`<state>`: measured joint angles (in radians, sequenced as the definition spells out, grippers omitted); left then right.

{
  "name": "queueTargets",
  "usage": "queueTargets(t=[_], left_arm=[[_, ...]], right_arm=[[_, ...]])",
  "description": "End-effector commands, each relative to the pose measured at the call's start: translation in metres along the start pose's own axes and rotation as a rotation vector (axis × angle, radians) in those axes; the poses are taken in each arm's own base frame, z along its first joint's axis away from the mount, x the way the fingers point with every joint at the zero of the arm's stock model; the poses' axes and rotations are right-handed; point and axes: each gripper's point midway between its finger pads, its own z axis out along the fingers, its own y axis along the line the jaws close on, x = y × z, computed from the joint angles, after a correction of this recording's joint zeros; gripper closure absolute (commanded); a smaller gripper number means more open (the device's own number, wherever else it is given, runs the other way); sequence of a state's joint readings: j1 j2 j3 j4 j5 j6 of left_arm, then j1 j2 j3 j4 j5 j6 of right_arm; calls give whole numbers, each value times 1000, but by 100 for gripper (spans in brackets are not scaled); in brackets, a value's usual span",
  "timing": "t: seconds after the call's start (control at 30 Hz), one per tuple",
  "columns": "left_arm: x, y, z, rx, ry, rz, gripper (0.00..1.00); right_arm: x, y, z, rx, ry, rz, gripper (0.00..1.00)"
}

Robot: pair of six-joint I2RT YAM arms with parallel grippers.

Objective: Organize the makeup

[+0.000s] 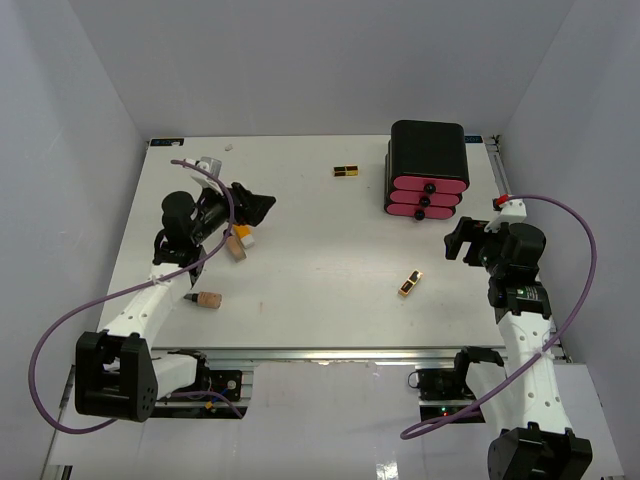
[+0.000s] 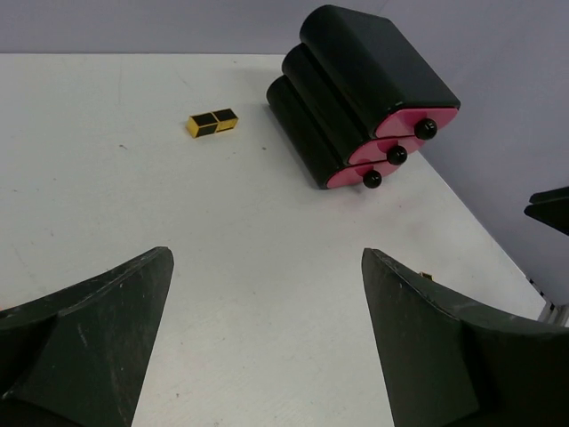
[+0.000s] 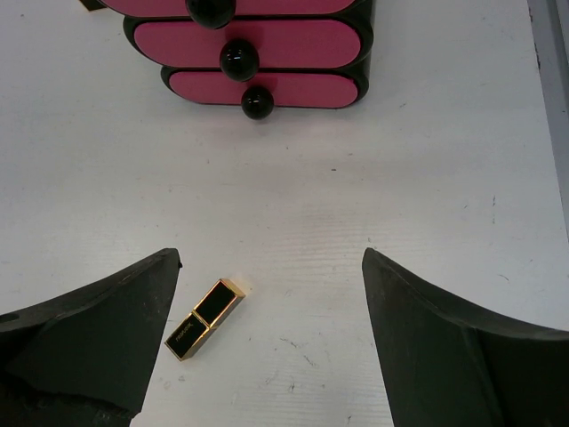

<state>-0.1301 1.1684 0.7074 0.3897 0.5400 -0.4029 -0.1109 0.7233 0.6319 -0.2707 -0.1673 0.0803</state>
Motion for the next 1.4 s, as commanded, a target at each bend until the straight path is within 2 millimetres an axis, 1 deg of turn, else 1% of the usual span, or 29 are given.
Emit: queueTargets(t=[0.0,0.07,0.1,0.17,0.27,0.33,0.37,0.43,0.47,0.53,0.57,0.63,0.7,0.8,0.9,1.03,1.1,1.17,1.23,1.37], left_arm=[[1,-34,-2,120,36,40,2],[8,-44,1,150,65,37,2],[10,-49,3,161,77,38,2],[14,-57,4,183,97,44,2],[17,-66,5,205,110,38,2],[19,-70,6,215,115,32,2],[20,-72,6,221,119,30,2],[23,-77,7,235,129,26,2],[25,-80,7,240,135,25,2],[27,-83,8,247,144,23,2],[26,-84,7,246,141,27,2],[26,-85,7,245,140,30,2],[27,-85,7,239,140,32,2],[27,-84,8,229,143,35,2],[26,-83,8,223,142,40,2],[28,-81,9,217,148,38,2],[29,-80,10,216,152,37,2],[31,-79,11,213,158,36,2],[32,-79,11,215,162,35,2],[33,-78,12,215,165,35,2]], right_arm=[[-8,7,-1,-43,-25,-15,10],[-6,11,-1,-81,-25,-63,10],[-5,17,-1,-118,-24,-89,10],[-4,31,-3,-214,-20,-149,10],[-9,51,-8,-353,-8,-252,10],[-4,62,-12,-447,43,-292,10],[-5,67,-14,-488,59,-301,10],[-10,77,-15,-556,78,-285,10],[-14,78,-13,-555,100,-223,10],[-22,83,-5,-576,115,-157,10],[-30,87,-4,-589,110,-132,10],[-42,86,7,-566,120,-43,10],[-45,85,20,-542,155,59,10],[-55,78,38,-478,158,133,8],[-61,66,54,-391,139,201,5],[-66,58,72,-340,110,271,1],[-68,52,82,-309,88,293,1],[-71,50,91,-303,65,312,8],[-67,46,101,-290,81,337,11],[-69,43,118,-288,78,357,18]])
